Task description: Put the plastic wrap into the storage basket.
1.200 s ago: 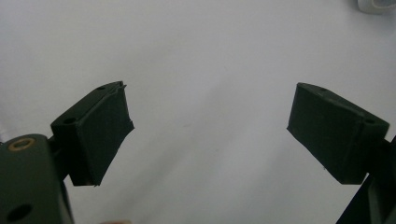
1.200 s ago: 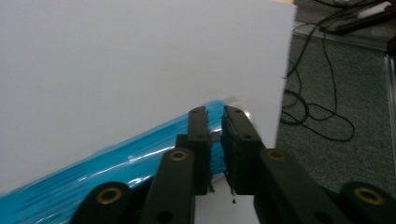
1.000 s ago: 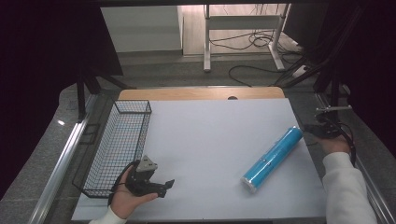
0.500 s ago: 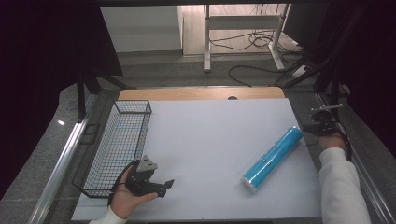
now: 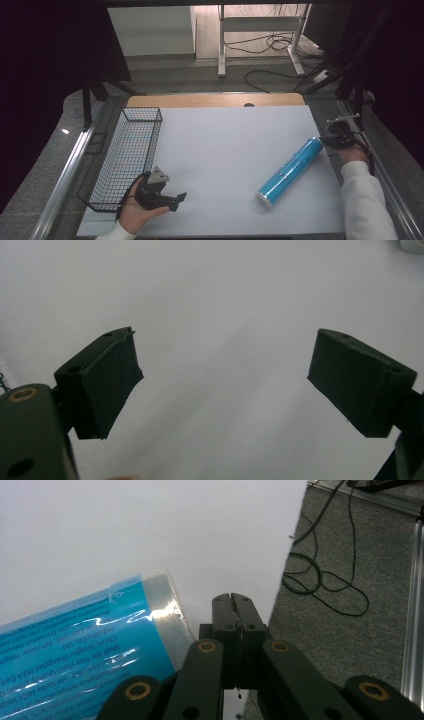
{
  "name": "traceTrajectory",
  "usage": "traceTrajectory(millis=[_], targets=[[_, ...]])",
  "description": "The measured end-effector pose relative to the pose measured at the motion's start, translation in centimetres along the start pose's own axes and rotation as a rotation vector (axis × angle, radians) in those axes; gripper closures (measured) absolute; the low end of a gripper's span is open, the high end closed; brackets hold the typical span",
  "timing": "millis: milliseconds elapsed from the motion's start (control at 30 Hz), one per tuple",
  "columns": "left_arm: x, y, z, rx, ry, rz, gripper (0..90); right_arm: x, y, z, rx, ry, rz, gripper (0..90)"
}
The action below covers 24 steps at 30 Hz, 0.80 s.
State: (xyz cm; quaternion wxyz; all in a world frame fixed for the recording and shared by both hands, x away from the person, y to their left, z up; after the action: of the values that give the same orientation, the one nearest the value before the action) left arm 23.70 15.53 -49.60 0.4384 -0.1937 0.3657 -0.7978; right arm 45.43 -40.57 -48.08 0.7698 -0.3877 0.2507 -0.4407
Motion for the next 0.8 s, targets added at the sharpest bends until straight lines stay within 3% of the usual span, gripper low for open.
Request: traceTrajectory(millis=[100,233,567,633,800], targets=[[0.1,0.1,0.1,-0.003,0.003,-0.002,12.4,-1.1,-0.1,0.0,-0.015,-0.010,-0.010,90.0],[0.0,0.2,0.1,-0.005,0.007,0.002,12.4,-3.1,-0.3,-0.4,-0.032,-0.037,0.011,90.0],[0.2,0.2,0.2,-0.007,0.001,0.001,12.4,-6.3,-0.7,-1.1,-0.049,-0.046,0.024,90.0],[0.1,0.2,0.2,-0.005,-0.001,0.001,12.4,-7.6,-0.8,-1.2,-0.062,-0.065,0.024,90.0],[0.2,0.1,0.2,-0.004,0.002,0.000,12.4,-9.1,-0.8,-1.2,-0.080,-0.091,0.013,90.0]])
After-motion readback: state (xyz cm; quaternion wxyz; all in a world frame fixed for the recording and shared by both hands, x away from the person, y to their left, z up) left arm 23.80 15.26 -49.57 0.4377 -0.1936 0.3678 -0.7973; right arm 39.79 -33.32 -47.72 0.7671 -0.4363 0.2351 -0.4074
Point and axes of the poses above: each handheld gripper's, and its own axes: y roughly forward along the jaws, z roughly out of its top, x roughly to its right, the point moved 1 cm from there along y, roughly forward along the jaws, and after that the axes turned 9 degrees about z, right-handed, at the moved point
